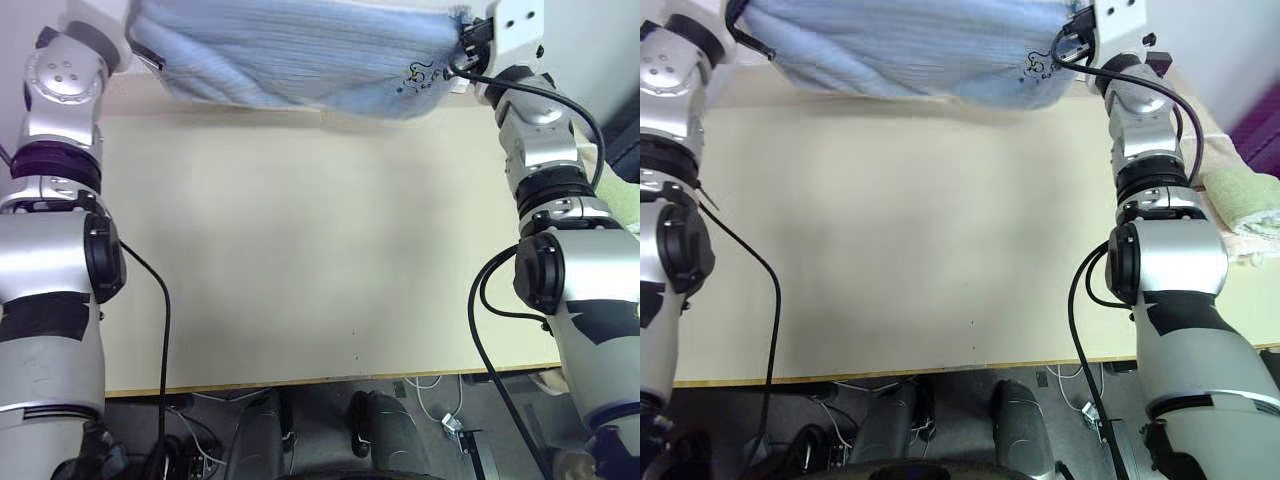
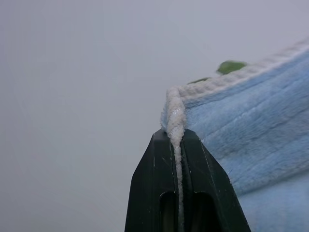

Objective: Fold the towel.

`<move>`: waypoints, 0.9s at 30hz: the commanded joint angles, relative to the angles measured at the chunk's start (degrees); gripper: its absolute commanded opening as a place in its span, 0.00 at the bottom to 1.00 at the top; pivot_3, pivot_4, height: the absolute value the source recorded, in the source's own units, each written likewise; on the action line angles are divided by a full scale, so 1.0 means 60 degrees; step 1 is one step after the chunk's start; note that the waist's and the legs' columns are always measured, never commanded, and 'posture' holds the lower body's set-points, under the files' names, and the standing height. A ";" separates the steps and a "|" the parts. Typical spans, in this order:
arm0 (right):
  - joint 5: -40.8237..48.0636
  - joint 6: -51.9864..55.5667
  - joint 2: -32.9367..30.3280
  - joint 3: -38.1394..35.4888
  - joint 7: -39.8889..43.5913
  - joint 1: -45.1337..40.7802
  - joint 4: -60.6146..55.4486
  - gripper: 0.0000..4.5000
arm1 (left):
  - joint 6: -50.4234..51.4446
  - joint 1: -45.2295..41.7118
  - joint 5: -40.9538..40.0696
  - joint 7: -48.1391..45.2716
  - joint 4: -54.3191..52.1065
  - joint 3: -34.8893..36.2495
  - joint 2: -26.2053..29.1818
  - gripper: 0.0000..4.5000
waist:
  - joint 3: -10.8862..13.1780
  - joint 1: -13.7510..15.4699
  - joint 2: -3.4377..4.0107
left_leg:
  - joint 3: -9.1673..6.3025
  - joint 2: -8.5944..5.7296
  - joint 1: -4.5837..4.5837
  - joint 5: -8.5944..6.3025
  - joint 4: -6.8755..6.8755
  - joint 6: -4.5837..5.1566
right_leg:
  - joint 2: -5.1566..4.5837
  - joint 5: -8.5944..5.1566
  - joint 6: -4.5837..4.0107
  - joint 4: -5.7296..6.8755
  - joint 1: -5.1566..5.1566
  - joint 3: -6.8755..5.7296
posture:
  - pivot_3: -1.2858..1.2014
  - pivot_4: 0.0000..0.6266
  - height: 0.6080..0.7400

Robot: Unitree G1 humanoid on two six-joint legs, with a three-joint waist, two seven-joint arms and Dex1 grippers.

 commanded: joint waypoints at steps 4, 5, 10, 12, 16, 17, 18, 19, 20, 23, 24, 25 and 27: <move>0.1595 0.1190 0.0109 0.0135 0.3497 0.3676 -0.4456 0.00 | -0.1521 0.2368 -0.1365 -0.4058 -0.0731 0.0690 0.0472 0.02 | 0.0000 0.0022 0.0004 | -0.0005 0.0005 0.0057 -0.0003 0.0015 0.0001 | 0.0000 -0.0003 0.0001 0.0020 0.0047 0.0000 | 0.52 0.24 1.00; 0.1625 0.1449 0.0006 0.0236 0.3717 0.4537 -0.5201 0.00 | -0.1645 0.2780 -0.1667 -0.4613 -0.0883 0.0859 0.0469 0.02 | 0.0002 0.0044 0.0006 | -0.0007 0.0006 0.0042 -0.0002 0.0023 0.0001 | 0.0000 -0.0001 -0.0002 0.0026 0.0036 0.0000 | 0.52 0.24 1.00; 0.1897 0.2862 -0.0795 0.0215 0.4333 0.7247 -0.8311 0.00 | -0.2046 0.5313 -0.2547 -0.7181 -0.2131 0.1011 0.0798 0.02 | 0.0002 0.0068 0.0007 | -0.0011 0.0005 0.0029 -0.0009 0.0038 0.0011 | -0.0002 -0.0001 -0.0002 0.0019 0.0033 0.0002 | 0.52 0.24 1.00; 0.2082 0.3396 -0.1271 0.0074 0.4568 0.7742 -0.9139 0.00 | -0.1943 0.6021 -0.2792 -0.7684 -0.2593 0.1080 0.0991 0.02 | 0.0002 0.0066 0.0007 | -0.0015 0.0007 0.0029 -0.0010 0.0043 0.0011 | -0.0003 -0.0001 -0.0004 0.0026 0.0030 0.0002 | 0.52 0.24 1.00; 0.2426 0.3964 -0.1969 -0.0260 0.4837 0.8201 -1.0070 0.00 | -0.1434 0.7020 -0.3169 -0.8498 -0.3383 0.1116 0.1400 0.02 | -0.0001 0.0067 0.0003 | -0.0030 0.0016 0.0046 -0.0041 0.0042 0.0062 | -0.0001 0.0012 -0.0027 0.0035 0.0034 -0.0001 | 0.52 0.24 1.00; 0.2409 0.3878 -0.2081 -0.0262 0.4944 0.8340 -1.0192 0.00 | -0.1268 0.7162 -0.3253 -0.8593 -0.3564 0.1115 0.1452 0.02 | -0.0002 0.0076 0.0001 | -0.0033 0.0016 0.0050 -0.0041 0.0042 0.0062 | -0.0001 0.0013 -0.0028 0.0035 0.0038 -0.0001 | 0.52 0.24 1.00; 0.2270 0.3530 -0.2189 -0.0239 0.5018 0.8562 -1.0290 0.00 | -0.1152 0.7315 -0.3347 -0.8676 -0.3737 0.1140 0.1499 0.02 | -0.0004 0.0096 -0.0001 | -0.0035 0.0016 0.0057 -0.0043 0.0042 0.0064 | -0.0001 0.0012 -0.0028 0.0033 0.0046 -0.0003 | 0.52 0.24 1.00; 0.2121 0.3063 -0.2336 -0.0195 0.5188 0.8866 -1.0393 0.00 | -0.0971 0.7490 -0.3453 -0.8821 -0.3908 0.1157 0.1569 0.02 | -0.0005 0.0115 -0.0003 | -0.0035 0.0016 0.0056 -0.0044 0.0042 0.0066 | -0.0001 0.0012 -0.0028 0.0031 0.0049 -0.0003 | 0.52 0.24 1.00; 0.2179 0.2978 -0.2475 -0.0141 0.5476 0.9124 -1.0488 0.00 | -0.0836 0.7664 -0.3540 -0.8941 -0.4066 0.1178 0.1636 0.02 | -0.0006 0.0130 -0.0004 | -0.0034 0.0016 0.0056 -0.0047 0.0043 0.0070 | -0.0001 0.0012 -0.0028 0.0026 0.0052 -0.0003 | 0.52 0.24 1.00; 0.2434 0.2930 -0.2698 -0.0180 0.5946 0.9514 -1.0644 0.00 | -0.0345 0.8217 -0.3788 -0.9359 -0.4620 0.1231 0.1818 0.02 | -0.0005 0.0098 -0.0003 | -0.0028 0.0015 0.0054 -0.0052 0.0047 0.0079 | -0.0002 0.0012 -0.0026 0.0019 0.0056 -0.0003 | 0.52 0.24 1.00; 0.2502 0.2961 -0.2784 -0.0203 0.6111 0.9656 -1.0724 0.00 | -0.0246 0.8468 -0.3851 -0.9463 -0.4841 0.1253 0.1895 0.02 | -0.0005 0.0090 -0.0002 | -0.0027 0.0015 0.0054 -0.0052 0.0049 0.0079 | -0.0002 0.0012 -0.0026 0.0022 0.0055 -0.0003 | 0.52 0.24 1.00; 0.2562 0.3013 -0.2877 -0.0217 0.6281 0.9804 -1.0808 0.00 | -0.0140 0.8712 -0.3914 -0.9565 -0.5068 0.1275 0.1969 0.02 | -0.0004 0.0086 -0.0002 | -0.0027 0.0015 0.0055 -0.0052 0.0050 0.0079 | -0.0002 0.0012 -0.0026 0.0026 0.0054 -0.0003 | 0.52 0.24 1.00; 0.2799 0.3165 -0.3030 -0.0322 0.6563 1.0099 -1.1070 0.00 | 0.0173 0.9309 -0.4120 -0.9804 -0.5674 0.1344 0.2142 0.02 | -0.0005 0.0072 -0.0003 | -0.0029 0.0018 0.0057 -0.0051 0.0048 0.0078 | -0.0001 0.0012 -0.0027 0.0028 0.0050 -0.0003 | 0.52 0.24 1.00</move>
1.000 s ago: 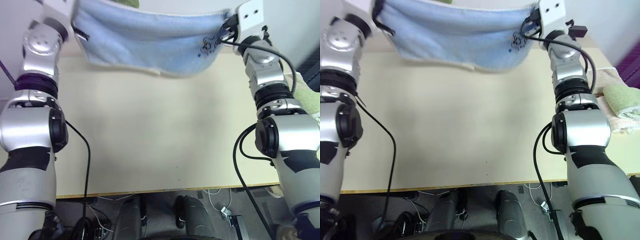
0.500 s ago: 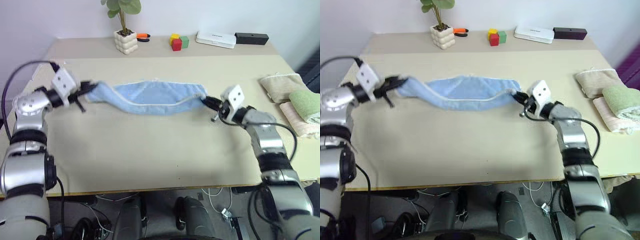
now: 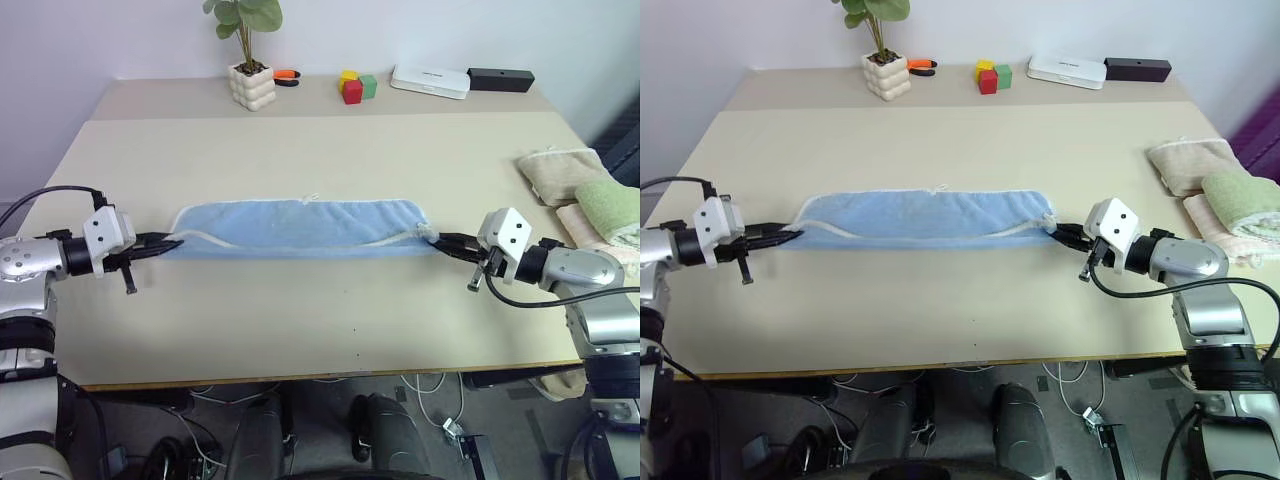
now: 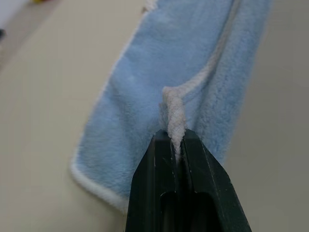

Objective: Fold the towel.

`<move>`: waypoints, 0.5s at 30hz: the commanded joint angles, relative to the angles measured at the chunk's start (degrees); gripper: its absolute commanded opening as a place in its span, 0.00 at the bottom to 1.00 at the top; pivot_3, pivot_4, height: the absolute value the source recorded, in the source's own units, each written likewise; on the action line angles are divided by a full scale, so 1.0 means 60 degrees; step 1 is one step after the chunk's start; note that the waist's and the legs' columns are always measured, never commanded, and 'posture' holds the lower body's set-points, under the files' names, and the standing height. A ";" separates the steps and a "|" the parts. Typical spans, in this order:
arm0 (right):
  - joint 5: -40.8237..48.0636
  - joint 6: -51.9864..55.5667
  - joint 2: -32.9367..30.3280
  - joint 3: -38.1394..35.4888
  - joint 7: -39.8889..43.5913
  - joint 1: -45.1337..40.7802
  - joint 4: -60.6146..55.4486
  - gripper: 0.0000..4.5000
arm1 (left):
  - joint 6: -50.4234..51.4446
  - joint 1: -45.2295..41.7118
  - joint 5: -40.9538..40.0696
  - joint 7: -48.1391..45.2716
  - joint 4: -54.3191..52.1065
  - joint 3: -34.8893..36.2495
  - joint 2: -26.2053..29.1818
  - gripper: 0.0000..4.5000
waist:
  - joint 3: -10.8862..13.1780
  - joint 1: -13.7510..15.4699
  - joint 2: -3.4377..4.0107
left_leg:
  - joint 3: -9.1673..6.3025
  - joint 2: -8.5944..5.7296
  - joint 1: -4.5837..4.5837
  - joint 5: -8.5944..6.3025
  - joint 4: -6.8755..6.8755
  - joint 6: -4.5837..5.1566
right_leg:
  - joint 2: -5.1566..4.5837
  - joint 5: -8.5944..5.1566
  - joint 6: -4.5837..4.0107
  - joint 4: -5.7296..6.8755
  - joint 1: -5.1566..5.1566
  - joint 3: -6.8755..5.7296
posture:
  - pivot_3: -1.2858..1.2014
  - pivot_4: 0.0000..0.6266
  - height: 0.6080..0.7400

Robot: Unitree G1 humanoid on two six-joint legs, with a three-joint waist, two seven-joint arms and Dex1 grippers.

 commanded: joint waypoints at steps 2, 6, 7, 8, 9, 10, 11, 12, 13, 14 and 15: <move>0.0821 0.0224 -0.0514 -0.0581 0.0655 0.0588 -0.0954 0.00 | 0.0956 0.1014 -0.0792 -0.0438 -0.1439 0.0479 0.0555 0.02 | 0.0000 0.0001 0.0000 | 0.0000 0.0002 0.0000 -0.0001 -0.0003 0.0000 | 0.0000 0.0000 -0.0001 -0.0003 -0.0001 0.0000 | 0.52 0.24 1.00; 0.1376 0.0845 -0.1043 -0.1015 0.1131 0.1405 -0.1466 0.00 | 0.1745 0.1908 -0.1207 -0.0261 -0.2368 0.0852 0.0679 0.02 | -0.0001 0.0052 -0.0001 | -0.0005 0.0002 -0.0002 -0.0003 0.0003 0.0001 | -0.0004 -0.0001 -0.0001 -0.0008 0.0004 0.0000 | 0.52 0.24 1.00; 0.1571 0.1100 -0.1158 -0.1130 0.1215 0.1580 -0.1605 0.00 | 0.1980 0.2083 -0.1335 -0.0183 -0.2586 0.0970 0.0661 0.02 | -0.0001 0.0059 -0.0001 | -0.0008 0.0001 -0.0001 -0.0004 0.0007 0.0002 | -0.0004 -0.0001 -0.0001 -0.0009 0.0006 0.0000 | 0.52 0.24 1.00; 0.1778 0.1394 -0.1266 -0.1222 0.1295 0.1728 -0.1740 0.00 | 0.2245 0.2232 -0.1468 -0.0105 -0.2808 0.1063 0.0635 0.02 | -0.0002 0.0063 -0.0003 | -0.0010 0.0001 -0.0001 -0.0005 0.0008 0.0002 | -0.0006 -0.0001 -0.0002 -0.0009 0.0008 0.0000 | 0.52 0.24 1.00; 0.1884 0.1585 -0.1330 -0.1280 0.1317 0.1807 -0.1844 0.00 | 0.2438 0.2321 -0.1558 -0.0003 -0.2988 0.1142 0.0595 0.02 | -0.0002 0.0057 -0.0002 | -0.0013 0.0002 -0.0001 -0.0006 0.0010 0.0002 | -0.0006 -0.0002 -0.0003 -0.0009 0.0008 -0.0001 | 0.52 0.24 1.00; 0.1770 0.1549 -0.1250 -0.1279 0.1092 0.1686 -0.1773 0.00 | 0.2572 0.2331 -0.1625 0.0212 -0.3146 0.1211 0.0479 0.02 | -0.0003 0.0049 -0.0004 | -0.0013 0.0002 0.0000 -0.0006 0.0009 0.0002 | -0.0006 -0.0002 -0.0004 -0.0009 0.0008 -0.0001 | 0.52 0.24 1.00; 0.1696 0.1587 -0.1137 -0.1234 0.0872 0.1515 -0.1679 0.00 | 0.2714 0.2297 -0.1680 0.0439 -0.3258 0.1264 0.0356 0.02 | -0.0004 0.0044 -0.0005 | -0.0016 0.0003 0.0001 -0.0006 0.0009 0.0002 | -0.0006 -0.0002 -0.0004 -0.0009 0.0007 -0.0001 | 0.52 0.24 1.00; 0.1637 0.1606 -0.1052 -0.1199 0.0713 0.1391 -0.1614 0.00 | 0.2812 0.2279 -0.1716 0.0602 -0.3341 0.1299 0.0277 0.02 | -0.0004 0.0038 -0.0003 | -0.0016 0.0003 0.0002 -0.0006 0.0009 0.0002 | -0.0006 -0.0002 -0.0004 -0.0009 0.0007 -0.0001 | 0.52 0.24 1.00; 0.1535 0.1603 -0.0866 -0.1052 0.0489 0.1126 -0.1468 0.00 | 0.2669 0.2146 -0.1584 0.0894 -0.3270 0.1277 0.0133 0.02 | -0.0005 0.0032 -0.0003 | -0.0013 0.0003 0.0003 -0.0006 0.0009 0.0002 | -0.0006 -0.0002 -0.0004 -0.0009 0.0006 0.0001 | 0.52 0.24 1.00; 0.1485 0.1617 -0.0751 -0.0949 0.0364 0.0961 -0.1384 0.00 | 0.2558 0.2063 -0.1478 0.1087 -0.3218 0.1255 0.0047 0.02 | -0.0005 0.0030 -0.0003 | -0.0013 0.0003 0.0004 -0.0006 0.0009 0.0002 | -0.0006 -0.0002 -0.0004 -0.0009 0.0007 0.0001 | 0.52 0.24 1.00; 0.1356 0.1523 -0.0600 -0.0859 0.0184 0.0762 -0.1228 0.00 | 0.2372 0.1921 -0.1336 0.1333 -0.3066 0.1236 -0.0056 0.02 | -0.0005 0.0029 -0.0003 | -0.0012 0.0003 0.0004 -0.0005 0.0009 0.0001 | -0.0006 -0.0002 -0.0004 -0.0008 0.0006 0.0000 | 0.52 0.24 1.00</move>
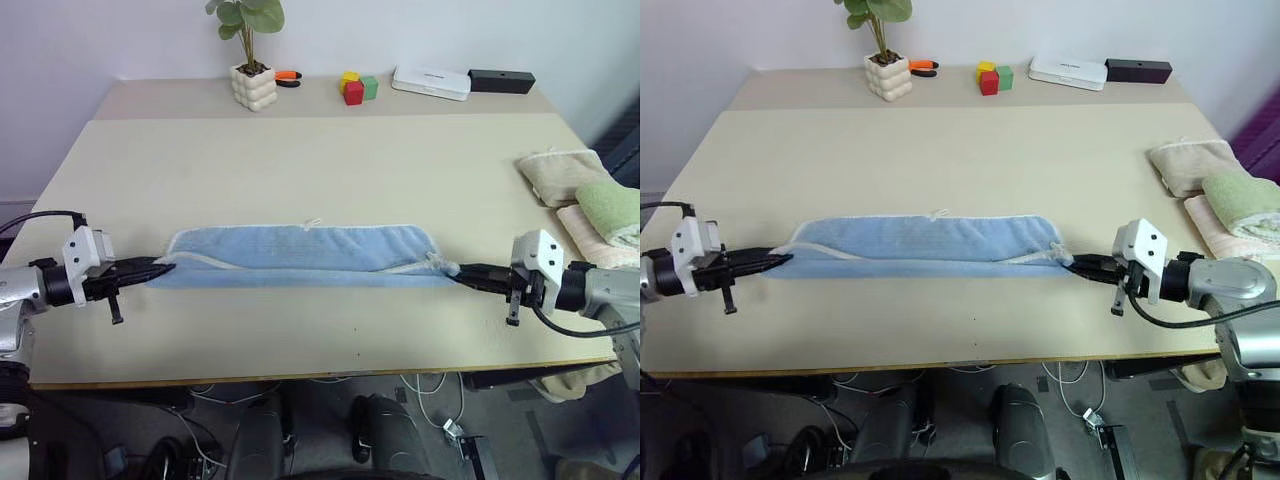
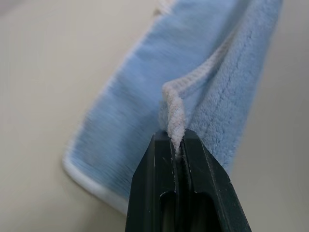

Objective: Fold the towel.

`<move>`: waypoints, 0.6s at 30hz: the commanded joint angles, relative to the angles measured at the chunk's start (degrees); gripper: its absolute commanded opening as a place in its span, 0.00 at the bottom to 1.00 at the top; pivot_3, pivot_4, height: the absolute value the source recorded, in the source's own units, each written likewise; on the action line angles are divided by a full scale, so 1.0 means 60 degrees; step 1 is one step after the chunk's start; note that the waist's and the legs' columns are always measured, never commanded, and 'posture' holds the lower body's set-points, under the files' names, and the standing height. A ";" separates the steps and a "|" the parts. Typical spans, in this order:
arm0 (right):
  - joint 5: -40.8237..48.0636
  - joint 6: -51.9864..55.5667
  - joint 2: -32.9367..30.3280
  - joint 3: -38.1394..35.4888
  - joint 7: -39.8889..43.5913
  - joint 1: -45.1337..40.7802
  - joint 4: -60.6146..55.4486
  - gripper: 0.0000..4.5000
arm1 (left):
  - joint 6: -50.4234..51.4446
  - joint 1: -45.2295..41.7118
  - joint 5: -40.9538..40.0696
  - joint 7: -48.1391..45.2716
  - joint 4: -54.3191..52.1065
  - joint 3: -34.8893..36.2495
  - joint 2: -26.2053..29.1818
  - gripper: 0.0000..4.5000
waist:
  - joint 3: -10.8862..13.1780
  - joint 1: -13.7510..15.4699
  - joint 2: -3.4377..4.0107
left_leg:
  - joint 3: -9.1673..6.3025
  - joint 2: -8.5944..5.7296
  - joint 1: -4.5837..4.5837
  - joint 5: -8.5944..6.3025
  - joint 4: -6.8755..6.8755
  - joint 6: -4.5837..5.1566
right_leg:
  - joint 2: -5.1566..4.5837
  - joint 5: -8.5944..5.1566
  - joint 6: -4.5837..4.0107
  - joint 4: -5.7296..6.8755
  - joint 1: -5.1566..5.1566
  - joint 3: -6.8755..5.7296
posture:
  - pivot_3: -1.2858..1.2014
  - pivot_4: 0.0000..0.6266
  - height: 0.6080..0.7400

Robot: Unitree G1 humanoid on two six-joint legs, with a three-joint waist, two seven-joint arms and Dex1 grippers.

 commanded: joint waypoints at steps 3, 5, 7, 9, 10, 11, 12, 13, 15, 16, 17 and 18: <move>-0.0601 -0.0492 0.0741 0.0284 -0.0946 -0.0980 0.0740 0.00 | -0.0204 -0.0850 0.0169 0.1093 0.0690 0.0299 -0.0419 0.02 | -0.0001 0.0017 -0.0002 | 0.0002 -0.0002 -0.0004 0.0001 0.0002 0.0000 | 0.0002 0.0000 0.0001 0.0003 0.0000 -0.0002 | 0.52 0.24 1.00; -0.0777 -0.0686 0.0994 0.0355 -0.1172 -0.1222 0.0988 0.00 | -0.0242 -0.1151 0.0193 0.1365 0.1043 0.0324 -0.0563 0.02 | -0.0001 0.0021 -0.0002 | 0.0005 -0.0004 -0.0005 0.0001 0.0006 0.0001 | 0.0002 0.0002 0.0003 0.0003 0.0002 -0.0002 | 0.52 0.24 1.00; -0.0999 -0.0944 0.1124 0.0370 -0.1408 -0.1429 0.1299 0.00 | -0.0396 -0.1384 0.0241 0.1569 0.1361 0.0315 -0.0680 0.02 | 0.0000 0.0020 -0.0002 | 0.0009 -0.0006 -0.0006 0.0001 0.0007 0.0001 | 0.0002 0.0002 0.0004 0.0003 0.0002 -0.0002 | 0.52 0.24 1.00; -0.1142 -0.1098 0.1212 0.0386 -0.1570 -0.1631 0.1646 0.00 | -0.0712 -0.1553 0.0423 0.1858 0.1667 0.0262 -0.0799 0.02 | -0.0001 0.0002 -0.0002 | 0.0012 -0.0006 -0.0005 0.0001 0.0006 0.0001 | 0.0002 0.0002 0.0004 0.0003 0.0002 -0.0002 | 0.52 0.24 1.00; -0.1234 -0.1168 0.1269 0.0419 -0.1684 -0.1764 0.1865 0.00 | -0.0890 -0.1625 0.0524 0.2031 0.1842 0.0235 -0.0888 0.02 | -0.0001 -0.0008 -0.0002 | 0.0012 -0.0006 -0.0005 0.0001 0.0005 0.0001 | 0.0002 0.0002 0.0004 0.0003 0.0002 -0.0002 | 0.52 0.24 1.00; -0.1371 -0.1313 0.1337 0.0480 -0.1812 -0.1901 0.2070 0.00 | -0.0997 -0.1624 0.0585 0.2100 0.1952 0.0186 -0.0984 0.02 | -0.0001 -0.0011 -0.0002 | 0.0012 -0.0006 -0.0003 0.0002 0.0005 0.0001 | 0.0002 0.0002 0.0004 0.0004 0.0002 -0.0002 | 0.52 0.24 1.00; -0.1433 -0.1380 0.1396 0.0528 -0.1859 -0.1996 0.2191 0.00 | -0.1097 -0.1608 0.0628 0.2130 0.2027 0.0151 -0.1060 0.02 | -0.0001 -0.0015 -0.0002 | 0.0012 -0.0006 -0.0002 0.0002 0.0004 0.0000 | 0.0002 0.0002 0.0004 0.0005 0.0002 -0.0002 | 0.52 0.24 1.00; -0.1477 -0.1396 0.1466 0.0593 -0.1883 -0.2068 0.2242 0.00 | -0.1176 -0.1600 0.0681 0.2181 0.2111 0.0117 -0.1134 0.02 | -0.0001 -0.0018 -0.0002 | 0.0013 -0.0005 -0.0001 0.0002 0.0003 0.0000 | 0.0002 0.0002 0.0004 0.0005 0.0002 -0.0002 | 0.52 0.24 1.00; -0.1676 -0.1532 0.1603 0.0771 -0.1954 -0.2197 0.2362 0.00 | -0.1215 -0.1623 0.0683 0.2274 0.2277 0.0122 -0.1288 0.02 | -0.0001 -0.0013 -0.0002 | 0.0014 -0.0006 -0.0002 0.0002 0.0002 0.0000 | 0.0002 0.0002 0.0004 0.0005 0.0002 -0.0002 | 0.52 0.24 1.00; -0.1738 -0.1581 0.1673 0.0822 -0.2016 -0.2257 0.2449 0.00 | -0.1236 -0.1640 0.0699 0.2332 0.2343 0.0128 -0.1335 0.02 | -0.0001 -0.0010 -0.0002 | 0.0014 -0.0006 -0.0003 0.0002 0.0003 0.0000 | 0.0002 0.0002 0.0004 0.0005 0.0002 -0.0002 | 0.52 0.24 1.00; -0.1809 -0.1666 0.1733 0.0878 -0.2066 -0.2304 0.2544 0.00 | -0.1315 -0.1671 0.0733 0.2404 0.2431 0.0134 -0.1368 0.02 | -0.0001 -0.0008 -0.0003 | 0.0013 -0.0006 -0.0003 0.0002 0.0004 0.0000 | 0.0002 0.0002 0.0004 0.0005 0.0002 -0.0002 | 0.52 0.24 1.00; -0.1864 -0.1739 0.1784 0.0921 -0.2099 -0.2351 0.2635 0.00 | -0.1379 -0.1709 0.0766 0.2493 0.2522 0.0143 -0.1392 0.02 | -0.0001 -0.0011 -0.0003 | 0.0013 -0.0005 -0.0003 0.0002 0.0005 0.0000 | 0.0002 0.0002 0.0004 0.0005 0.0003 -0.0002 | 0.52 0.24 1.00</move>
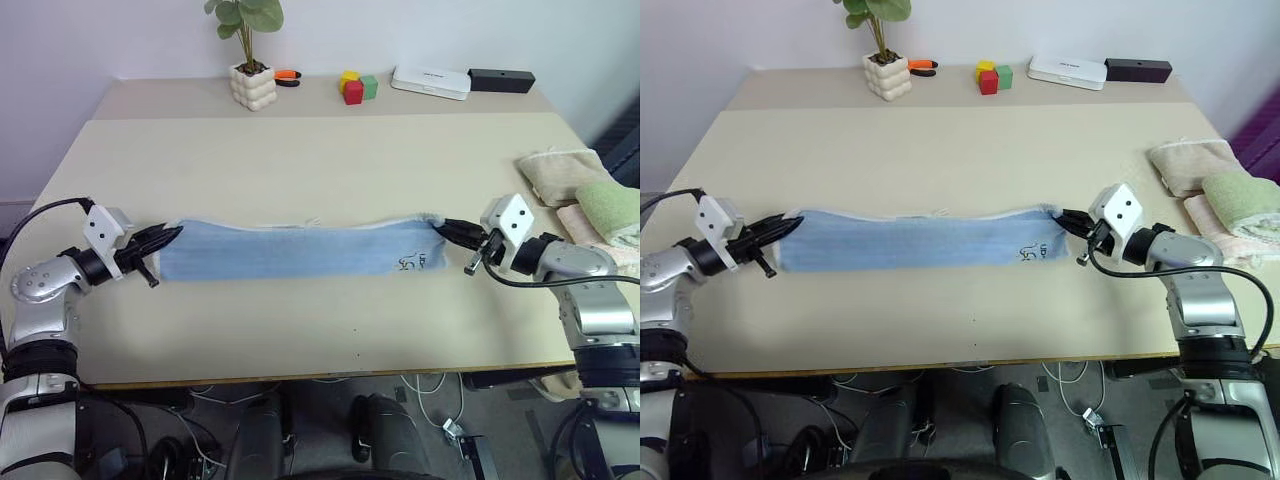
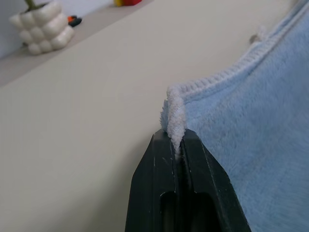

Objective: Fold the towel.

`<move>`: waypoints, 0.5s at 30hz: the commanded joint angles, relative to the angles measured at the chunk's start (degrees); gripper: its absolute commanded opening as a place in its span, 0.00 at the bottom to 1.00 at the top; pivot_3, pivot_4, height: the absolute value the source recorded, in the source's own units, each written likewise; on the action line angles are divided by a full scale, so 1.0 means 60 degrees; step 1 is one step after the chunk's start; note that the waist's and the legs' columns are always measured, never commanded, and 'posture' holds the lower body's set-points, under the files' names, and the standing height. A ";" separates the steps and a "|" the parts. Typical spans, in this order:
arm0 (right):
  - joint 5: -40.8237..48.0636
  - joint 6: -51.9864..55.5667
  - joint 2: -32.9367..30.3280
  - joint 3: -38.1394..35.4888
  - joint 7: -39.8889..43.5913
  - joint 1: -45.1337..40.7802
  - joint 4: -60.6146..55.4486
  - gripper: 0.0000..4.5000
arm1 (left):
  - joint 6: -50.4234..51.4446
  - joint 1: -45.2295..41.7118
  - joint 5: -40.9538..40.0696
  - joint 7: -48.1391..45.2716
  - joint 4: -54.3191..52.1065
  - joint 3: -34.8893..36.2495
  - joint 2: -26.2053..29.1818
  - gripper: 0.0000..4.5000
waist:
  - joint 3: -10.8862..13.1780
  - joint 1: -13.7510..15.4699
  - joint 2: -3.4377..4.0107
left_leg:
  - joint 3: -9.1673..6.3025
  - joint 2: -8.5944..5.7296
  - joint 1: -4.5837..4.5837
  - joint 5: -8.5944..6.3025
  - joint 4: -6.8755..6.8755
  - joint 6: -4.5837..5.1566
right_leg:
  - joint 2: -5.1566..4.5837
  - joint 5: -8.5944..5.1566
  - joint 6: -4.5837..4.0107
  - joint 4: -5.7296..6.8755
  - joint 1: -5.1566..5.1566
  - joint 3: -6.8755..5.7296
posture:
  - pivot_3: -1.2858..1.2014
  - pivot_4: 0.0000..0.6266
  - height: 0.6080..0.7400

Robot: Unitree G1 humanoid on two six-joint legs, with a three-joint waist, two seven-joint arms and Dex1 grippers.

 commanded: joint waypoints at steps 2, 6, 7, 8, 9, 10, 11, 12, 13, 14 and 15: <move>-0.0328 -0.0471 0.0162 0.0085 -0.0286 -0.0431 0.0288 0.00 | -0.0330 -0.0257 0.0080 0.0437 0.0297 0.0266 0.0010 0.02 | 0.0000 -0.0002 0.0000 | 0.0000 0.0000 0.0001 0.0000 0.0000 0.0000 | 0.0000 0.0000 0.0000 0.0001 0.0000 0.0000 | 0.52 0.24 1.00; -0.0275 -0.0499 0.0275 0.0098 -0.0351 -0.0649 0.0547 0.00 | -0.0390 -0.0369 0.0040 0.0738 0.0600 0.0354 -0.0053 0.02 | 0.0000 0.0002 0.0000 | -0.0001 0.0000 0.0000 0.0000 0.0000 0.0000 | 0.0000 0.0000 0.0000 0.0001 0.0000 0.0000 | 0.52 0.24 1.00; -0.0291 -0.0545 0.0301 0.0108 -0.0369 -0.0684 0.0608 0.00 | -0.0413 -0.0398 0.0028 0.0807 0.0661 0.0371 -0.0076 0.02 | 0.0000 0.0002 0.0000 | 0.0000 0.0000 0.0000 0.0000 0.0000 0.0000 | 0.0000 0.0000 0.0000 0.0001 0.0000 0.0000 | 0.52 0.24 1.00; -0.0295 -0.0596 0.0336 0.0111 -0.0383 -0.0705 0.0658 0.00 | -0.0465 -0.0425 0.0038 0.0924 0.0714 0.0391 -0.0104 0.02 | 0.0000 0.0002 0.0000 | 0.0000 0.0000 0.0000 0.0000 0.0000 0.0000 | 0.0000 0.0000 0.0000 0.0001 0.0001 0.0000 | 0.52 0.24 1.00; -0.0322 -0.0624 0.0369 0.0122 -0.0420 -0.0735 0.0715 0.00 | -0.0453 -0.0440 0.0021 0.0985 0.0741 0.0410 -0.0133 0.02 | 0.0000 -0.0004 0.0000 | -0.0001 0.0000 0.0000 0.0000 0.0000 0.0000 | 0.0000 0.0000 0.0000 0.0002 0.0001 0.0000 | 0.52 0.24 1.00; -0.0394 -0.0674 0.0406 0.0144 -0.0501 -0.0784 0.0804 0.00 | -0.0488 -0.0445 0.0039 0.1041 0.0767 0.0404 -0.0158 0.02 | 0.0000 -0.0008 0.0000 | 0.0000 0.0000 0.0000 0.0000 -0.0001 0.0000 | 0.0000 0.0000 0.0000 0.0001 0.0001 0.0000 | 0.52 0.24 1.00; -0.0392 -0.0686 0.0465 0.0129 -0.0562 -0.0832 0.0881 0.00 | -0.0464 -0.0454 0.0026 0.1189 0.0817 0.0441 -0.0215 0.02 | 0.0000 -0.0013 0.0000 | 0.0000 0.0000 0.0001 0.0000 -0.0001 0.0000 | 0.0000 0.0000 0.0000 0.0001 0.0001 0.0000 | 0.52 0.24 1.00; -0.0405 -0.0704 0.0505 0.0122 -0.0611 -0.0872 0.0952 0.00 | -0.0452 -0.0466 0.0017 0.1299 0.0876 0.0464 -0.0264 0.02 | 0.0000 -0.0013 0.0000 | 0.0001 0.0000 0.0001 0.0001 -0.0001 0.0000 | 0.0000 0.0000 0.0000 0.0002 0.0001 0.0000 | 0.52 0.24 1.00; -0.0455 -0.0729 0.0547 0.0136 -0.0684 -0.0906 0.1052 0.00 | -0.0491 -0.0469 0.0051 0.1467 0.0943 0.0469 -0.0328 0.02 | 0.0000 -0.0008 0.0000 | 0.0001 0.0000 0.0001 0.0001 -0.0001 0.0000 | 0.0000 0.0000 0.0000 0.0002 0.0001 0.0000 | 0.52 0.24 1.00; -0.0488 -0.0746 0.0571 0.0147 -0.0727 -0.0921 0.1113 0.00 | -0.0522 -0.0468 0.0074 0.1577 0.0984 0.0471 -0.0369 0.02 | 0.0000 -0.0007 0.0000 | 0.0001 0.0000 0.0001 0.0001 0.0000 0.0000 | 0.0000 0.0000 0.0000 0.0003 0.0001 0.0000 | 0.52 0.24 1.00; -0.0577 -0.0829 0.0591 0.0178 -0.0785 -0.0933 0.1191 0.00 | -0.0570 -0.0456 0.0101 0.1645 0.0996 0.0458 -0.0409 0.02 | 0.0000 -0.0005 0.0000 | 0.0000 0.0000 0.0001 0.0001 0.0000 0.0000 | 0.0000 0.0000 0.0000 0.0004 0.0001 0.0000 | 0.52 0.24 1.00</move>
